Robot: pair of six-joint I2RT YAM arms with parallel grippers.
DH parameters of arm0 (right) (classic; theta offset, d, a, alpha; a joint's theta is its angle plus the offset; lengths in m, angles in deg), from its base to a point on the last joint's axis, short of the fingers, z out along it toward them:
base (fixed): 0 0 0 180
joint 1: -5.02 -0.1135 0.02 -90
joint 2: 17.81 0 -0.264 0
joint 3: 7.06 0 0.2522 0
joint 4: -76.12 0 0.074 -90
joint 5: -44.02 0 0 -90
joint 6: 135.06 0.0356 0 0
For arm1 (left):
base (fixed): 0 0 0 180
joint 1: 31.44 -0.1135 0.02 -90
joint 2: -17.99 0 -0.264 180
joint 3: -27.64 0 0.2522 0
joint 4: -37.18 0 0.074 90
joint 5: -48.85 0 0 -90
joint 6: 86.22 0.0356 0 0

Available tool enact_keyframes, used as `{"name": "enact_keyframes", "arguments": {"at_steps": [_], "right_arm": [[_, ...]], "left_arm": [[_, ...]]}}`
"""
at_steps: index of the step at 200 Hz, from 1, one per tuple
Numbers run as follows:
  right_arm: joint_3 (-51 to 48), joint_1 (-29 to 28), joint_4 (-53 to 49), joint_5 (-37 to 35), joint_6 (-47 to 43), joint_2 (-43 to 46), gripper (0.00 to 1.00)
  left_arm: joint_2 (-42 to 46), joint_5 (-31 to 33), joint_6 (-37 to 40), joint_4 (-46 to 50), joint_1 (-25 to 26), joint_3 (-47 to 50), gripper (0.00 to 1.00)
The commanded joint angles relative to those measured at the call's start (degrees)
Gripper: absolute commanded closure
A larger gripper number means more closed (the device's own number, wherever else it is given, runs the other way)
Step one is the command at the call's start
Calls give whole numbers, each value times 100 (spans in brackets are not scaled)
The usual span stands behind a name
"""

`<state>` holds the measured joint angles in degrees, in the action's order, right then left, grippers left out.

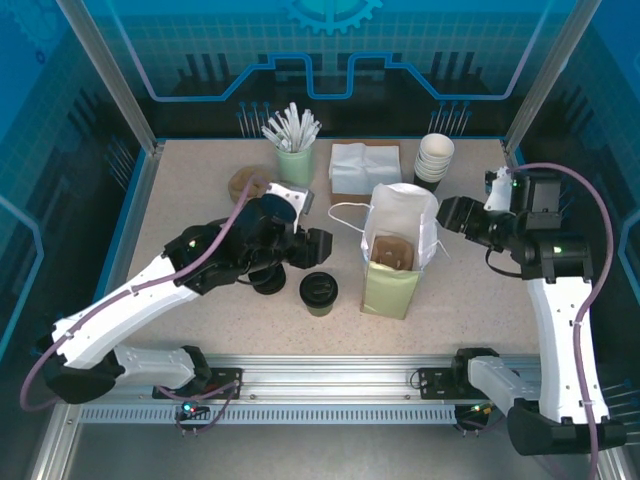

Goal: Pack the takeout coffee

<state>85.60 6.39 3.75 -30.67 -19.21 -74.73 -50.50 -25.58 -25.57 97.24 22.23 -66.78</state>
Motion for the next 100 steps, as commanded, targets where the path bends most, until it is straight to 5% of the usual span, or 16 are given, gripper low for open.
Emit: {"name": "enact_keyframes", "arguments": {"at_steps": [1, 44, 100], "right_arm": [[295, 185, 261, 305, -625, -142, 35], [659, 272, 344, 635, -834, -528, 36], [761, 329, 186, 709, -1002, -679, 36]], "left_arm": [[193, 307, 289, -42, -47, 439, 33], [37, 71, -75, -4, 0, 1223, 20], [-417, 558, -389, -403, 679, 1881, 7]]}}
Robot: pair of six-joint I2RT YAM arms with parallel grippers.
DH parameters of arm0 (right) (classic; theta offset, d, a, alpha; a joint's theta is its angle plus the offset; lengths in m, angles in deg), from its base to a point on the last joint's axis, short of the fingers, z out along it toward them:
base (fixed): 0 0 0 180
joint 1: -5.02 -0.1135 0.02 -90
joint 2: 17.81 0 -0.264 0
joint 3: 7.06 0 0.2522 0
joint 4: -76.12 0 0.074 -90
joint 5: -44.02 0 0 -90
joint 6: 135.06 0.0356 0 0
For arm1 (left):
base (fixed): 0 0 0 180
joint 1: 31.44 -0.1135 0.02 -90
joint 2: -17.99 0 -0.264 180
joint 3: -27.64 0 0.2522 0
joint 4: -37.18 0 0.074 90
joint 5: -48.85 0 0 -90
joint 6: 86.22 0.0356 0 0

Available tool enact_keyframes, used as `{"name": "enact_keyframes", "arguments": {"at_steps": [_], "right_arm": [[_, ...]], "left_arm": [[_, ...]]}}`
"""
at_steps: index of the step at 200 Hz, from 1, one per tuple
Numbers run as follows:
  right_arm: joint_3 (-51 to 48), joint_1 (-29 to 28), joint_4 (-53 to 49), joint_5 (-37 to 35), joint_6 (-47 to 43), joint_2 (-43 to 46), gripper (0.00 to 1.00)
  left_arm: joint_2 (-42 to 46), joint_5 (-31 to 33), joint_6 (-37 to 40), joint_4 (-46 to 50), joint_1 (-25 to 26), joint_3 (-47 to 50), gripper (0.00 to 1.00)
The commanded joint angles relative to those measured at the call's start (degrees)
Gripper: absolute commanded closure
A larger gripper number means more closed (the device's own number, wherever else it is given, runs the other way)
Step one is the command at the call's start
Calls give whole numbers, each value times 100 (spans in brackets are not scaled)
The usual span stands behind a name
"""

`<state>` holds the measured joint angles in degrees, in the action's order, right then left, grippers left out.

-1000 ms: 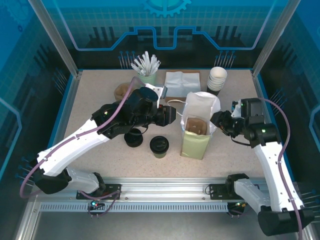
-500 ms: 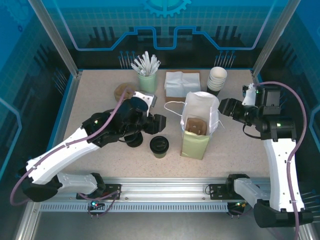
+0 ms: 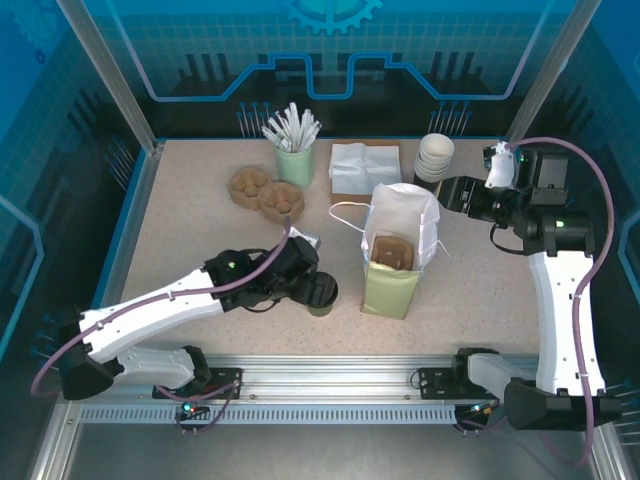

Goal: Pack the takeout coffee

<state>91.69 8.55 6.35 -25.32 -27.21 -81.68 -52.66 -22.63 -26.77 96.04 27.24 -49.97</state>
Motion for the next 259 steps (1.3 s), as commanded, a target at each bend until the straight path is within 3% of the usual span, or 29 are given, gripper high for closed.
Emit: {"name": "enact_keyframes", "arguments": {"at_steps": [1, 97, 204, 259], "right_arm": [[150, 113, -75, 174, -202, 16, 36], [153, 287, -143, 331, -273, -147, 34], [82, 497, -189, 653, -264, -257, 34], [75, 559, -209, 761, -264, -274, 33]], "left_arm": [[-211, 269, -272, -291, 188, 203, 7], [-1092, 529, -776, -264, 360, 124, 8], [-1321, 716, -865, -156, 364, -85, 18], [-1319, 823, -835, -80, 364, -180, 17]]}}
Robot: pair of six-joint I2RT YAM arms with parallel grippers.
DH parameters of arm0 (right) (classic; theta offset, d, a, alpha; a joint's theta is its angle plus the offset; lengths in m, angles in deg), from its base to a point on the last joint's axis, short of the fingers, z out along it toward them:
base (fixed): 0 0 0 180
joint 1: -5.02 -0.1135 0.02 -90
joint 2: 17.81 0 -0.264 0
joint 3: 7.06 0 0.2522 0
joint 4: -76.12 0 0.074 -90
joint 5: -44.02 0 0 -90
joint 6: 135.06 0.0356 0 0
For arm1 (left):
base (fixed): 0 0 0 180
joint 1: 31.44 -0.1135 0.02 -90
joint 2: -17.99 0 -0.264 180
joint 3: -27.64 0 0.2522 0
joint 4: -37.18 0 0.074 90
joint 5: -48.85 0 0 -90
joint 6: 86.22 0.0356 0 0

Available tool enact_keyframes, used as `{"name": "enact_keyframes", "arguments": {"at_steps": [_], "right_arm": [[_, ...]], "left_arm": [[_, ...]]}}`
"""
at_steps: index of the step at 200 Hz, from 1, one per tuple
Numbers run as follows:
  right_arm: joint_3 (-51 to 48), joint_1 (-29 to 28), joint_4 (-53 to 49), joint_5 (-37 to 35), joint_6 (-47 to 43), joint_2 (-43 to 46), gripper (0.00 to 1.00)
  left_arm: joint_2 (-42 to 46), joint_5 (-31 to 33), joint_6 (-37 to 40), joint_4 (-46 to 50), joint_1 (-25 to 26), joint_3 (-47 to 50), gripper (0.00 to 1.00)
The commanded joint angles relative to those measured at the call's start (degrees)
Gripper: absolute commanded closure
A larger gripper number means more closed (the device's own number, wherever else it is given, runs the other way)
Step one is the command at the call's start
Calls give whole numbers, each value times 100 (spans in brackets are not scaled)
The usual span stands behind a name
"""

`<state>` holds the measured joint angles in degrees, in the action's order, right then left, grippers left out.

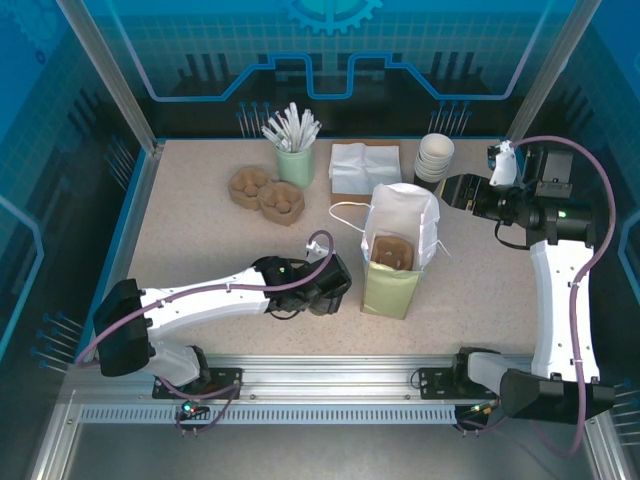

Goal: Pack the takeout coffee

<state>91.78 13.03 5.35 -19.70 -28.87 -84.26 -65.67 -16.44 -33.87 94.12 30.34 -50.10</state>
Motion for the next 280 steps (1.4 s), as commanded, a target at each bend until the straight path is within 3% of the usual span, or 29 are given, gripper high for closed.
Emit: {"name": "enact_keyframes", "arguments": {"at_steps": [1, 222, 280], "right_arm": [[64, 112, -108, 201, -98, -17, 33], [-1, 324, 68, 568, -145, -173, 34], [16, 324, 208, 720, -660, -370, 33]], "left_arm": [[-23, 203, -122, 112, 54, -167, 17], [-655, -374, -349, 391, 53, -125, 24], [-566, -397, -288, 178, 23, -35, 29]]}}
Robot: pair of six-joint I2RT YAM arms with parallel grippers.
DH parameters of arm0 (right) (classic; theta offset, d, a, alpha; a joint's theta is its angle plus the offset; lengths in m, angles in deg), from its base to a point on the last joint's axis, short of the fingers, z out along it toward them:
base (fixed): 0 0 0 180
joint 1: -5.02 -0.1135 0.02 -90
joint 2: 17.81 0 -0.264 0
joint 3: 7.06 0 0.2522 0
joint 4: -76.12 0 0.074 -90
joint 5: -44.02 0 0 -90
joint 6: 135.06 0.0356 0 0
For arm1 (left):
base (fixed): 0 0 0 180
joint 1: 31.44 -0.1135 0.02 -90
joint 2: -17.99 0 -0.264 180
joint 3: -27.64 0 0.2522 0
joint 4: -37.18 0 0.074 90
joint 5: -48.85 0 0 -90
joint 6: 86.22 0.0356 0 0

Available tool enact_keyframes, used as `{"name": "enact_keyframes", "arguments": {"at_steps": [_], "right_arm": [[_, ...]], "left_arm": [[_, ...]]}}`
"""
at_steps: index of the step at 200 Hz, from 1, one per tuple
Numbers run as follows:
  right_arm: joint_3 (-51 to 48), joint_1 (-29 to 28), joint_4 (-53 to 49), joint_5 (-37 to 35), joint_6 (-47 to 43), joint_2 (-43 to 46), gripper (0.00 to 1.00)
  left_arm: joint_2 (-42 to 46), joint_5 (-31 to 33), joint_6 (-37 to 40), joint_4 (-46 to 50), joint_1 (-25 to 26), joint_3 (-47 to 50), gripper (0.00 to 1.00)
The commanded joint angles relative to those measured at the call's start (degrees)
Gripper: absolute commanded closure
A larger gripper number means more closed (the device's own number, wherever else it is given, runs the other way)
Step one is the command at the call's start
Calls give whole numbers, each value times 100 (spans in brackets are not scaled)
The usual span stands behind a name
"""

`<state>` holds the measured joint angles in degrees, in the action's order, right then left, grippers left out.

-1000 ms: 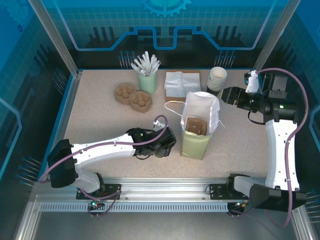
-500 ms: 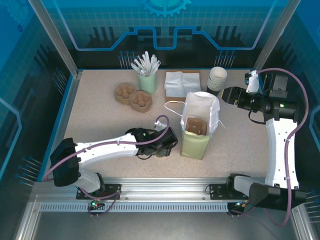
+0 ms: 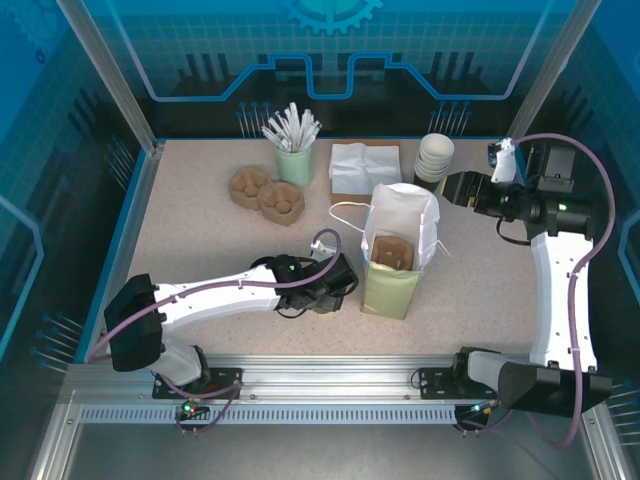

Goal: Pack the takeout coffee

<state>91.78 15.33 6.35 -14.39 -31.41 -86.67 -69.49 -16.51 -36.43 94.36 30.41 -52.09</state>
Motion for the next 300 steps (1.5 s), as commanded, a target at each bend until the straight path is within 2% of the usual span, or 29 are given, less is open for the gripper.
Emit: {"name": "enact_keyframes", "arguments": {"at_steps": [1, 60, 108, 174, 240, 300], "right_arm": [[17, 94, 108, 189, -420, -133, 33], [325, 30, 263, 361, -1221, -704, 32], [961, -501, 48, 30, -2072, -1390, 30], [2110, -1073, -844, 71, -3415, -2673, 30], [2526, -1264, -1443, 72, -4254, -2974, 29], [2950, -1368, -2139, -42, -4771, -3499, 29]], "left_arm": [[-183, -395, -27, 147, 14, 164, 29], [244, -349, 124, -38, -114, 164, 30], [800, -363, 395, 273, -343, -43, 30], [1534, -449, 892, 937, -623, -624, 30], [1923, -595, 1269, 1465, -812, -1246, 30], [1820, -751, 1558, 1880, -1016, -1997, 29]]}}
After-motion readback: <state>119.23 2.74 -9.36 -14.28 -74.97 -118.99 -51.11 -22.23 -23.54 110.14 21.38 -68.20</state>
